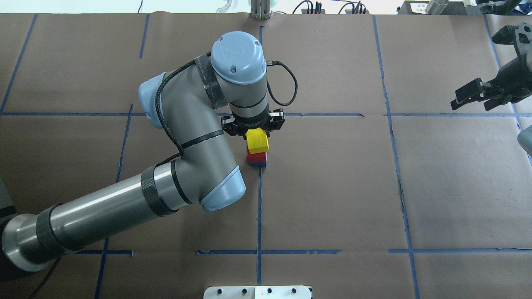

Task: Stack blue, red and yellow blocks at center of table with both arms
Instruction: 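Lower the yellow cube onto the red cube and open the left gripper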

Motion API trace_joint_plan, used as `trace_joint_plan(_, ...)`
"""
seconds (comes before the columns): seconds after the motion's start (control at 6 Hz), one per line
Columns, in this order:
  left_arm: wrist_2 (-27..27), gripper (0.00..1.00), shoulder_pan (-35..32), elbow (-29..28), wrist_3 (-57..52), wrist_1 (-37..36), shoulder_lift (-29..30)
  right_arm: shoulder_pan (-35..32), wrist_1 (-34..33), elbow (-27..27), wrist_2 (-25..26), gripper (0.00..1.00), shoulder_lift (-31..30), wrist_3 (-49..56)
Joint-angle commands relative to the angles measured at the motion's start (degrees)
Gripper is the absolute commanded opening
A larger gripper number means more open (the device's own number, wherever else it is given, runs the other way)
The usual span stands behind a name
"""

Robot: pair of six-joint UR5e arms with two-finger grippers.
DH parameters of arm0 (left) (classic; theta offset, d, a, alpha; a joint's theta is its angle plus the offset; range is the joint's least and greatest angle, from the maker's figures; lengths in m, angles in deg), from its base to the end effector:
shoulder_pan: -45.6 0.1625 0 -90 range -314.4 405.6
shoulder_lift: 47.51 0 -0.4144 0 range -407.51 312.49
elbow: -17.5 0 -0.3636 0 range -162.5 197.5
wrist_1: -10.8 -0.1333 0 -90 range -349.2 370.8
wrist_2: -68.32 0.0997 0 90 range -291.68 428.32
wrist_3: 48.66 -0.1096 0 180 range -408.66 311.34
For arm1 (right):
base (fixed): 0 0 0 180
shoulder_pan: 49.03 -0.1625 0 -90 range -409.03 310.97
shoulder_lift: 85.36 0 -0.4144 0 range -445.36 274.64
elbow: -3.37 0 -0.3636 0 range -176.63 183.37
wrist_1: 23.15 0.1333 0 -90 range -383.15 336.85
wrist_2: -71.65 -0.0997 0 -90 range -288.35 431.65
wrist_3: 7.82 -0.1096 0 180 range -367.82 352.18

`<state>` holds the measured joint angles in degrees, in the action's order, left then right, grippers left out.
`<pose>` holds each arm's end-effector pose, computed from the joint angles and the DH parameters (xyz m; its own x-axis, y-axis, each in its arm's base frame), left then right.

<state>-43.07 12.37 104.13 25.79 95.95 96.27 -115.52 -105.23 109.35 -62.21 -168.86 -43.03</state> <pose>0.5417 -0.4664 0.1274 0.6426 -0.1226 -0.7563 0.1247 0.9907 -0.0546 -0.1504 -0.4895 0.4529 0.6243 -0.0417 0.7801 -0.0195 0.9974 0.0689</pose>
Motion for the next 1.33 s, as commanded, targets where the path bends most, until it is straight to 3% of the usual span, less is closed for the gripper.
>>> trace_joint_plan(0.0,0.03,0.04,0.27,-0.06,0.00,-0.16,0.01,0.04,-0.09,-0.08,0.00,1.00,0.00,-0.13)
trace_joint_plan(0.67,0.03,0.04,0.45,0.73,0.00,-2.71,0.19,0.04,-0.09,-0.16,0.00,1.00,-0.08,-0.13)
trace_joint_plan(0.83,0.12,0.09,0.88,0.73,0.09,-2.71,0.18,0.04,-0.09,-0.16,0.00,1.00,-0.09,-0.13)
trace_joint_plan(1.0,0.64,0.38,1.41,0.65,0.09,-2.71,0.18,0.04,-0.09,-0.25,0.00,1.00,-0.09,-0.13)
trace_joint_plan(1.17,1.78,0.49,2.81,0.56,0.09,-2.62,0.36,0.04,-0.09,-0.25,0.00,1.00,-0.09,-0.13)
